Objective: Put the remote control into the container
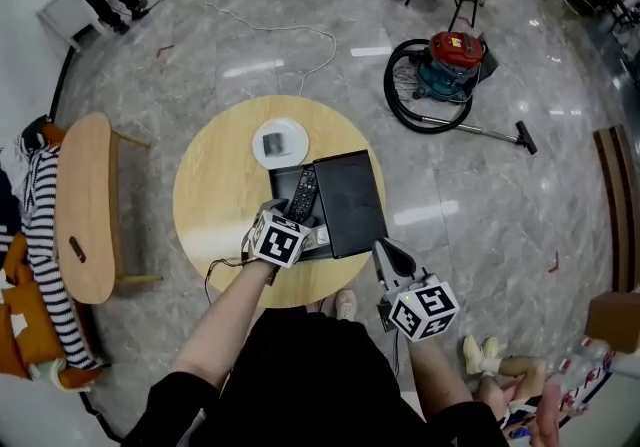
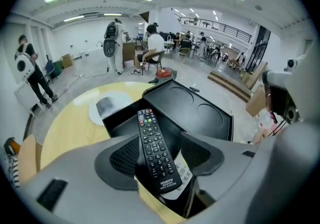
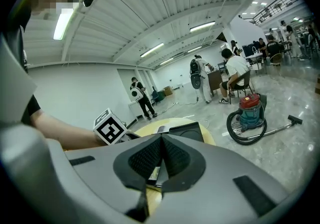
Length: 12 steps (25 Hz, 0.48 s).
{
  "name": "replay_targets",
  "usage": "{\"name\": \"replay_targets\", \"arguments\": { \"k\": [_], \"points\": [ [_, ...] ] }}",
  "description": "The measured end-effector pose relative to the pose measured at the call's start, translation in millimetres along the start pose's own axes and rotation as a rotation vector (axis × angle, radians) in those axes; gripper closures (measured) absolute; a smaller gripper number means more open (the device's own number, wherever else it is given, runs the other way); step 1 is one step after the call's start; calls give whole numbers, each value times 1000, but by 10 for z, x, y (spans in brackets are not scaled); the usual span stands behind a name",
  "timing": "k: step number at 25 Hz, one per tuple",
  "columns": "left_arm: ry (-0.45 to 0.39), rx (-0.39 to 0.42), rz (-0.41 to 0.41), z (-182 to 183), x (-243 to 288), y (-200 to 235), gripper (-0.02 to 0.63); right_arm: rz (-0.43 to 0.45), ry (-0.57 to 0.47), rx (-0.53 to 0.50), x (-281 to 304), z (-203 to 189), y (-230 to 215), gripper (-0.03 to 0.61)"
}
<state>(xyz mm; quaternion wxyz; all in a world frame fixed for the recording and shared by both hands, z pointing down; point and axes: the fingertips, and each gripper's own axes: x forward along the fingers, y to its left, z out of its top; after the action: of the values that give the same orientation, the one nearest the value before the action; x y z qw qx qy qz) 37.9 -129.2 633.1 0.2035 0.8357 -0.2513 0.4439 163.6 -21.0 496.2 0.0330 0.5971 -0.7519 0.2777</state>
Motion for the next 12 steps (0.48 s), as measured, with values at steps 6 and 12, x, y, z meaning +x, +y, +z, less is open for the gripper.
{"name": "replay_targets", "arguments": {
  "k": [6, 12],
  "points": [
    [-220, -31, 90, 274, -388, 6, 506, 51, 1, -34, -63, 13, 12, 572],
    [-410, -135, 146, 325, -962, -60, 606, 111, 2, -80, -281, 42, 156, 572]
  ]
}}
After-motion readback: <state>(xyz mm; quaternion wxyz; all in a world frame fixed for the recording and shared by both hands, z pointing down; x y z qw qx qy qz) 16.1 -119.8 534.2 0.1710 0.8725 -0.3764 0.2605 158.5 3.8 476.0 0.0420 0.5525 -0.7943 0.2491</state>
